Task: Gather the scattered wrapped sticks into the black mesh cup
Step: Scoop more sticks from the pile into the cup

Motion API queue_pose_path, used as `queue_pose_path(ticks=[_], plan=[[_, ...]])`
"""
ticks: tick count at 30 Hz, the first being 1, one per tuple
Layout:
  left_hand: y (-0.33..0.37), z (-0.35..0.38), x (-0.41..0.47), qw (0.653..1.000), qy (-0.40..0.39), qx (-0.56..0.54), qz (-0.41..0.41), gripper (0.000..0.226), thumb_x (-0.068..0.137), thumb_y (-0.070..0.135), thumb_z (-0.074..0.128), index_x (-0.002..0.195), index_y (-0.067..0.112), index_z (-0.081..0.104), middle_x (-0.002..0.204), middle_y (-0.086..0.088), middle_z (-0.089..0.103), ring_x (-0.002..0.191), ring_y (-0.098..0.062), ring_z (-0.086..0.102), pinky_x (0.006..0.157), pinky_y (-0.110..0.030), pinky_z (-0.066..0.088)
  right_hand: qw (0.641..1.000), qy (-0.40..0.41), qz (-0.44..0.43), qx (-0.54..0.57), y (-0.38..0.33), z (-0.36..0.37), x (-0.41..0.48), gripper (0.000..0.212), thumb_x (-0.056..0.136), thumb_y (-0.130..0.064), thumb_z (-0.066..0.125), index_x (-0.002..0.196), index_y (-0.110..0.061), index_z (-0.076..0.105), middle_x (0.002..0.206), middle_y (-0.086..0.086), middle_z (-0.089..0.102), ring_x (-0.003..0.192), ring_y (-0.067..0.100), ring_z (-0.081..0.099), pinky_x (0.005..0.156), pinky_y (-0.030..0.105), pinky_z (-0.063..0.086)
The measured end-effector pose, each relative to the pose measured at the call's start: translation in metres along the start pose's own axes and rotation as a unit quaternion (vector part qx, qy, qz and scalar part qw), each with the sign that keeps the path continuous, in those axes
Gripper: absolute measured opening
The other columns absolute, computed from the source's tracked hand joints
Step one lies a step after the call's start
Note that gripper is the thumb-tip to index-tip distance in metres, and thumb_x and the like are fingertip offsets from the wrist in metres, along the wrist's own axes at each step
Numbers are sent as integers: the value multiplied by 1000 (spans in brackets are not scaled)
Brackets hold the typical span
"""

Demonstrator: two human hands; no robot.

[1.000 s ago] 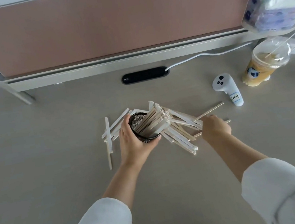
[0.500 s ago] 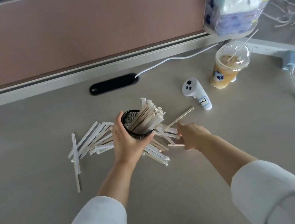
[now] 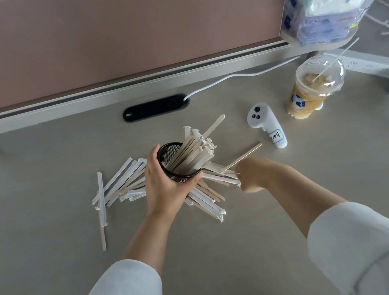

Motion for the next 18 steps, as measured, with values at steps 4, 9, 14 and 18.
queue_pose_path(ticks=[4, 9, 14, 18], plan=[[-1, -2, 2, 1000, 6, -1, -7, 99, 52, 32, 87, 133, 15, 32, 131, -6, 46, 121, -21, 43, 103, -34, 37, 997, 67, -28, 27, -3, -11, 9, 17, 79, -8, 55, 85, -24, 53, 92, -2, 51, 89, 25, 57, 57, 24, 37], [0, -4, 6, 1000, 10, -10, -18, 99, 52, 31, 87, 133, 17, 32, 132, -4, 46, 122, -20, 42, 103, -33, 36, 990, 140, 9, 1, 7, -10, 21, 35, 88, -1, 49, 118, -15, 59, 120, 4, 50, 103, 35, 59, 70, 34, 44], [-1, -12, 12, 999, 25, -10, -29, 100, 52, 32, 86, 134, 18, 31, 132, -4, 46, 121, -18, 43, 100, -27, 34, 990, 138, -10, -8, 4, -7, 29, 26, 91, -7, 48, 115, -10, 56, 116, 8, 56, 112, 31, 53, 79, 38, 47], [-4, -18, 15, 998, 40, -14, -39, 99, 53, 32, 86, 134, 20, 31, 132, -3, 45, 121, -18, 41, 99, -27, 33, 980, 179, 2, 84, -9, -20, 26, 25, 92, -4, 38, 117, -7, 44, 109, 17, 57, 105, 36, 54, 85, 39, 44]])
Point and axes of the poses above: each hand's wrist, its own x-axis towards the middle knuckle, its own z-axis out of the palm, y = z × x, the point moved 3 cm from there along x, towards the middle knuckle
